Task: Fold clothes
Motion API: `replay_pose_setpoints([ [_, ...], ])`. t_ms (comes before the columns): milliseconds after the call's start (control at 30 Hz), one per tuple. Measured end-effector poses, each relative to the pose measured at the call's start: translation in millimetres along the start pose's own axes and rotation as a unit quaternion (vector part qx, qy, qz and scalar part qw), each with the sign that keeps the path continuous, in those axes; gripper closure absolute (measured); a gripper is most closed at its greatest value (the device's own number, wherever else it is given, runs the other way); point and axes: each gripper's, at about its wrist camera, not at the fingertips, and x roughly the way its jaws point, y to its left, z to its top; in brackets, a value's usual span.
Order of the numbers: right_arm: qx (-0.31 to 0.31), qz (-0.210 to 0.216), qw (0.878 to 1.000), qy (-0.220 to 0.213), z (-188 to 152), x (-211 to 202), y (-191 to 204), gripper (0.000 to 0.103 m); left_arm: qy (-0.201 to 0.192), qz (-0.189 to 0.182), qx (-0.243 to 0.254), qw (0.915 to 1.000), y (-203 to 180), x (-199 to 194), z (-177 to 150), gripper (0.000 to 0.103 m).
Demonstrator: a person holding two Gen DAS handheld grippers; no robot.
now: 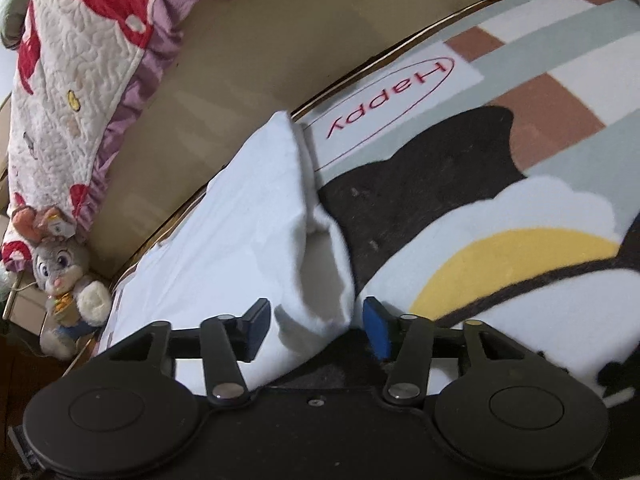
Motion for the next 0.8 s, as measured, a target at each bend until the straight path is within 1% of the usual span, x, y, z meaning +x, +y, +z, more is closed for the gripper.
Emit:
replay_pose_setpoints([
  [67,-0.001,0.004,1.000,0.010,-1.7,-1.1,2.2,0.042,-0.013,0.017,-0.001,0.9998,1.1,-9.7,1.6,0.068],
  [133,-0.001,0.012,1.000,0.021,-4.5,-1.6,4.6,0.041,-0.020,0.025,0.004,0.9995,2.4,-17.7,6.7,0.062],
  [167,-0.001,0.018,0.999,0.028,-6.3,-1.5,5.7,0.039,-0.012,0.015,0.000,0.9998,4.6,-19.3,9.5,0.058],
  [233,0.003,0.028,0.999,0.043,-9.7,3.3,7.7,0.036,0.020,-0.024,-0.030,0.9990,12.9,-16.4,11.5,0.056],
  [267,0.004,0.030,0.999,0.045,-10.2,5.1,9.3,0.035,0.036,-0.044,-0.048,0.9972,17.2,-14.3,11.8,0.056],
  [300,0.004,0.032,0.998,0.045,-10.4,6.7,11.0,0.035,0.051,-0.064,-0.072,0.9940,22.0,-9.6,9.7,0.055],
  [367,0.008,0.040,0.998,0.050,-8.9,10.4,14.1,0.034,0.077,-0.101,-0.118,0.9849,30.7,-0.6,5.0,0.055],
  [400,0.010,0.037,0.998,0.048,-7.7,12.4,15.2,0.033,0.078,-0.104,-0.126,0.9834,31.3,3.1,1.4,0.054],
  [433,0.013,0.033,0.998,0.044,-6.3,14.5,16.3,0.032,0.072,-0.103,-0.131,0.9835,31.6,6.0,0.0,0.054],
  [467,0.015,0.029,0.999,0.041,-5.0,16.6,17.4,0.032,0.056,-0.095,-0.127,0.9857,30.7,8.2,-0.2,0.054],
  [533,0.036,0.024,0.999,0.021,-2.7,19.3,15.9,0.032,0.016,-0.070,-0.106,0.9917,24.9,11.0,0.7,0.053],
  [633,0.055,0.025,0.998,0.004,-1.8,22.9,15.5,0.031,-0.028,-0.044,-0.077,0.9957,17.1,18.6,1.5,0.051],
  [700,0.038,0.017,0.999,-0.003,-4.8,23.3,20.6,0.031,-0.050,-0.046,-0.062,0.9958,14.0,24.3,-2.5,0.055],
  [733,0.025,0.014,1.000,-0.008,-6.7,23.9,23.7,0.035,-0.056,-0.054,-0.054,0.9955,13.3,26.5,-4.5,0.063],
  [767,0.012,0.009,1.000,-0.009,-6.6,26.4,26.1,0.062,-0.061,-0.060,-0.046,0.9952,12.4,28.3,-5.8,0.087],
  [800,0.003,0.002,1.000,-0.003,-4.2,30.4,26.8,0.084,-0.061,-0.060,-0.038,0.9956,11.1,28.6,-4.1,0.091],
])
